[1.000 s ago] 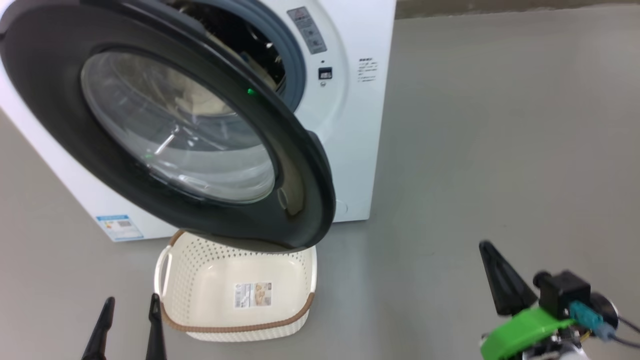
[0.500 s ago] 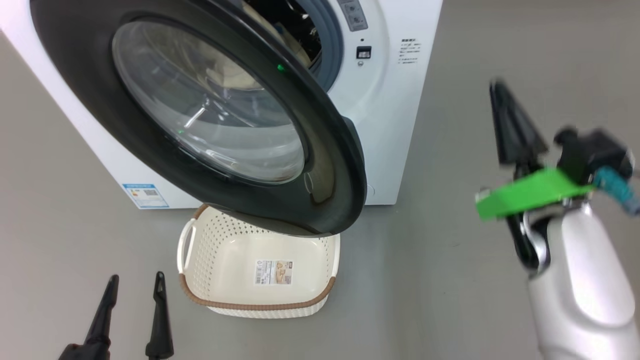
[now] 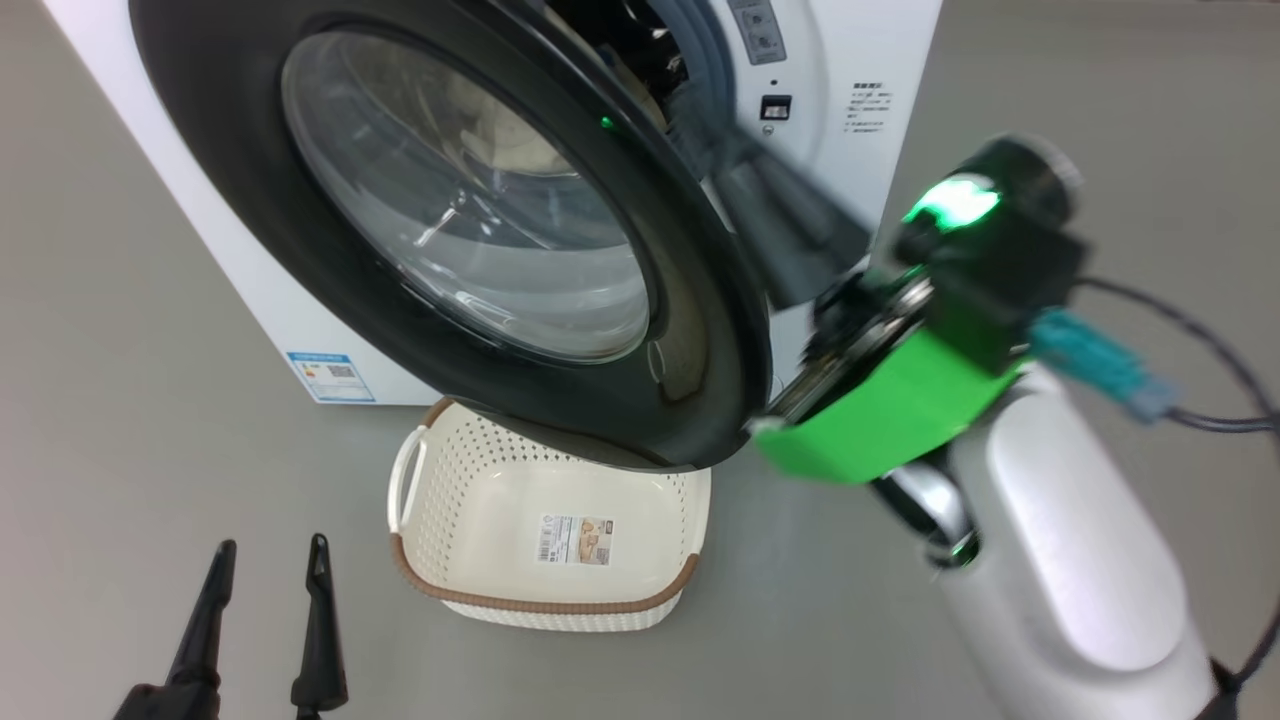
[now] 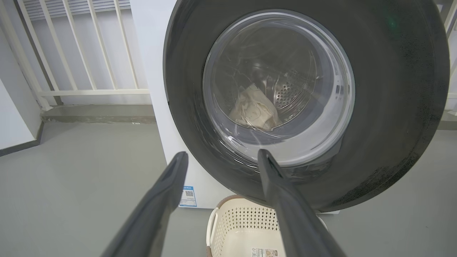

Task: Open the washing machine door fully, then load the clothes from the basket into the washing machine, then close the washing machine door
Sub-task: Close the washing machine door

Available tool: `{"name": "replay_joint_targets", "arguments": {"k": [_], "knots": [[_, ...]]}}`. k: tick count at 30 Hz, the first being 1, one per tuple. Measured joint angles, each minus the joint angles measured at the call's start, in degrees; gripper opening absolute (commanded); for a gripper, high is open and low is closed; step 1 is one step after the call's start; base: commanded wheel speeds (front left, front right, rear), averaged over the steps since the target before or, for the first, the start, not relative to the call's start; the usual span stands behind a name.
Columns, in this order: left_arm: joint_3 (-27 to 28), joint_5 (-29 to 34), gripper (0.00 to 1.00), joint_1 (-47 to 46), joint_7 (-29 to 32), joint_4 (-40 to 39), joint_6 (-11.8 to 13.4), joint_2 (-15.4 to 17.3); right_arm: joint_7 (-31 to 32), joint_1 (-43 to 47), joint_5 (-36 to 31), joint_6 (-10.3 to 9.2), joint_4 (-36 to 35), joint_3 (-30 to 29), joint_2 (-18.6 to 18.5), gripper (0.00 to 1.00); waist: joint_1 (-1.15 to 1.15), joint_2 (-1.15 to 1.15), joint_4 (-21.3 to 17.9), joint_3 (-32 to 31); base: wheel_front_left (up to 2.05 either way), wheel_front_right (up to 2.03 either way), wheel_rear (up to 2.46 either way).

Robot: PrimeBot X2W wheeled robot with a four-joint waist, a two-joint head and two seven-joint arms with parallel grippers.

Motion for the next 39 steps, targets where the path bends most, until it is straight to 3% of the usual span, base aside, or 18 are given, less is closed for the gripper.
{"name": "replay_joint_targets", "arguments": {"k": [5,11,25,39], "knots": [[-0.2,0.0,1.00,-0.3,-0.5,0.3,0.0,-0.2,2.9,2.7,2.2,0.00,3.3,6.0,0.0,0.00,0.00,0.00,0.9,0.5,0.00,0.00,0.00],[-0.6,0.0,1.00,-1.3,-0.7,0.7,0.0,-0.8,2.0,4.2,3.7,0.00,9.5,9.4,-0.1,0.00,0.00,0.00,1.7,1.3,0.00,0.00,0.00],[-0.8,0.1,1.00,-3.1,-1.4,1.0,0.0,-1.4,-2.1,-0.2,6.7,0.00,23.4,7.3,-0.1,0.00,0.00,0.00,1.7,3.5,0.00,0.00,0.00],[-1.3,1.5,1.00,-5.4,-1.5,1.1,-0.3,-2.4,-3.8,-7.8,7.8,0.00,31.7,7.1,-0.3,0.00,0.00,0.00,1.9,6.4,0.00,0.00,0.00]]}}
